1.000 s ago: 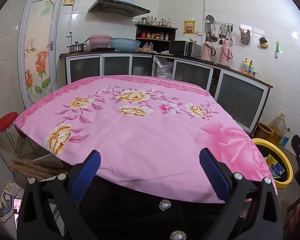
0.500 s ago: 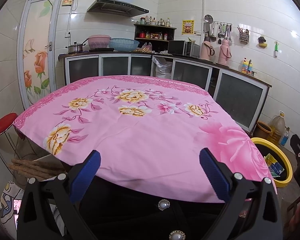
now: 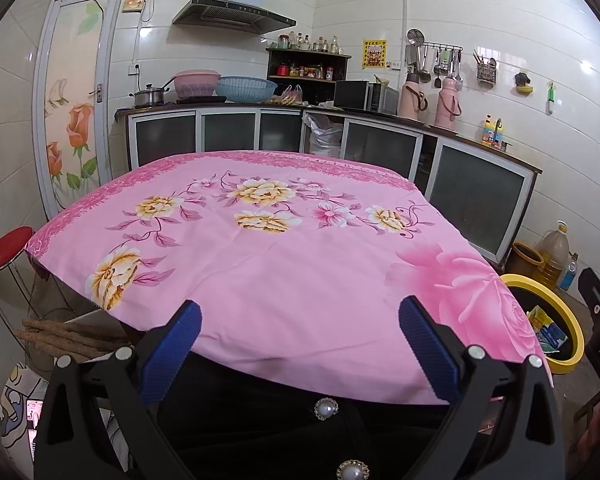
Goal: Collect trash
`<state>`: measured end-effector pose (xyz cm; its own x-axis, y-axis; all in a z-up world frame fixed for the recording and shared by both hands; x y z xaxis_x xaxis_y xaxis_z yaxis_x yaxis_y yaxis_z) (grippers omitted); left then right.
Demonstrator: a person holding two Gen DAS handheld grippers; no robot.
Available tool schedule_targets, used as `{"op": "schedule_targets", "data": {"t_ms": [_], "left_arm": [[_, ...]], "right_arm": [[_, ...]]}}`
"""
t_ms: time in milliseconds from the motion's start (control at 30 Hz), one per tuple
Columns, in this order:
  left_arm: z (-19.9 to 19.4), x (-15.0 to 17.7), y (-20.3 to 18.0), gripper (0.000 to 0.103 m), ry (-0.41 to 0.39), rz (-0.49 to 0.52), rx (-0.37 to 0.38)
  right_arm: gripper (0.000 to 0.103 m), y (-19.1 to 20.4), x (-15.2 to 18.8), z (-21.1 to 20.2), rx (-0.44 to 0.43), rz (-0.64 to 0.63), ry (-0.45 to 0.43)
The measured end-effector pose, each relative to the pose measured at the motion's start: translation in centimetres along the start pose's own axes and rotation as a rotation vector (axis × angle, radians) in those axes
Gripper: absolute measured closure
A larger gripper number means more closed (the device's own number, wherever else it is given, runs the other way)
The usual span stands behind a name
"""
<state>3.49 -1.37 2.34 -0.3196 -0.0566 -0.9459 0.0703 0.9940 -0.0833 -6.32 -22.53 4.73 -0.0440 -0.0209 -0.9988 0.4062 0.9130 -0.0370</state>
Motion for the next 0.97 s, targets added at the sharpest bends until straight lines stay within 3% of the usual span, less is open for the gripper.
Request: {"op": "schedule_targets", "data": {"t_ms": [967], "left_arm": [[0.45,0.05,0.59,0.008,0.014,-0.014,0.018]], "right_arm": [[0.008,-0.43,0.72,0.19,-0.006,-0.009,0.01]]}}
Point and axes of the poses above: each gripper's, at about its wrist camera, not at the fingertips, and z roughly the way its jaws point, y to its left, x to its underside, the point moved 1 cm from there along z, roughly the way its jaws point, and after that the axes turned 10 degrees about -y, right-handed, at the moved point
